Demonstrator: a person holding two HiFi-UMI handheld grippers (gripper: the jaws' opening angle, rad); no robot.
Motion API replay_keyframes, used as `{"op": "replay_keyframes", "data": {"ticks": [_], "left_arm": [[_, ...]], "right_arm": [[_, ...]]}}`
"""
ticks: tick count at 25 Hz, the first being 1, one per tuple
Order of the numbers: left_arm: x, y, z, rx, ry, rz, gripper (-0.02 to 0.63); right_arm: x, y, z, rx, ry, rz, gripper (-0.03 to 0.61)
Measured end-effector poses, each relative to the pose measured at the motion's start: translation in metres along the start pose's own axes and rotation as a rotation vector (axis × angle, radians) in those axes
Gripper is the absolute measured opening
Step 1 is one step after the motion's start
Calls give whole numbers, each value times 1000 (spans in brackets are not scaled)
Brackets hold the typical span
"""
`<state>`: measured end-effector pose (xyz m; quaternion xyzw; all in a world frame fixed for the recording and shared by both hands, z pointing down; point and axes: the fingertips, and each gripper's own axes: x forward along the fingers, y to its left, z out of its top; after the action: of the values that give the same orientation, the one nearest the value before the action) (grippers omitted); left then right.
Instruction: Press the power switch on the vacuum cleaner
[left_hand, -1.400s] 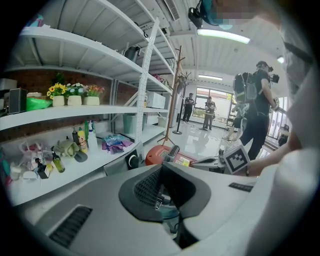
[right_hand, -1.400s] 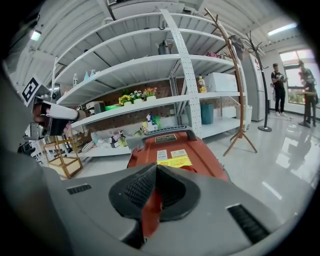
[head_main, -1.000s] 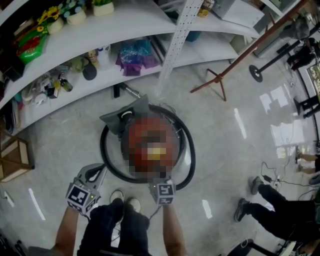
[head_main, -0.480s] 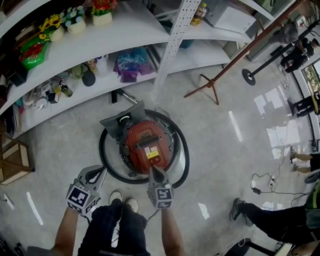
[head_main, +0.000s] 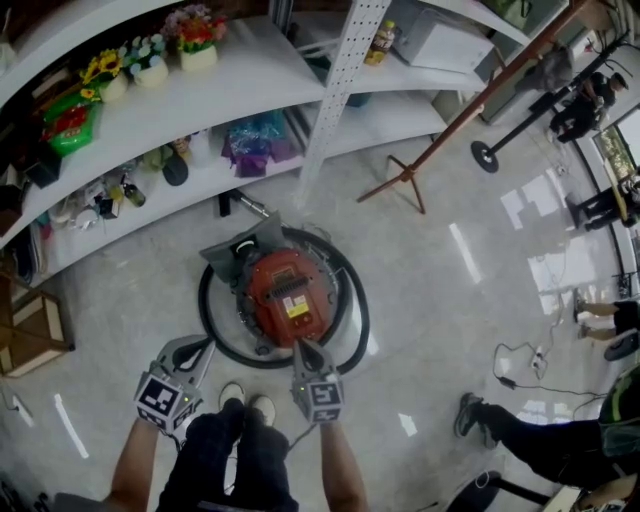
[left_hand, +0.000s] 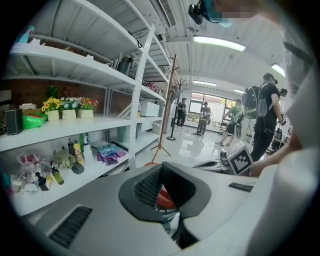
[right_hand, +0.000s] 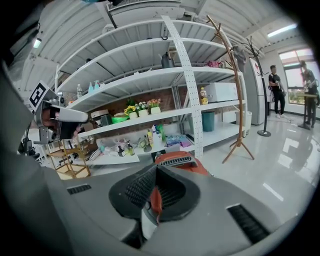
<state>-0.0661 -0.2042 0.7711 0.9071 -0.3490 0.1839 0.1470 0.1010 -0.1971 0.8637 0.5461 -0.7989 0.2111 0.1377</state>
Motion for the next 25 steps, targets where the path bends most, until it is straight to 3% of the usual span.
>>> {"op": "replay_keyframes", "data": {"ticks": [25], "left_arm": [[-61,-42,101,-8,-8,-63,8]], "right_arm": [[-113,46,129,29,-42,-47,4]]}}
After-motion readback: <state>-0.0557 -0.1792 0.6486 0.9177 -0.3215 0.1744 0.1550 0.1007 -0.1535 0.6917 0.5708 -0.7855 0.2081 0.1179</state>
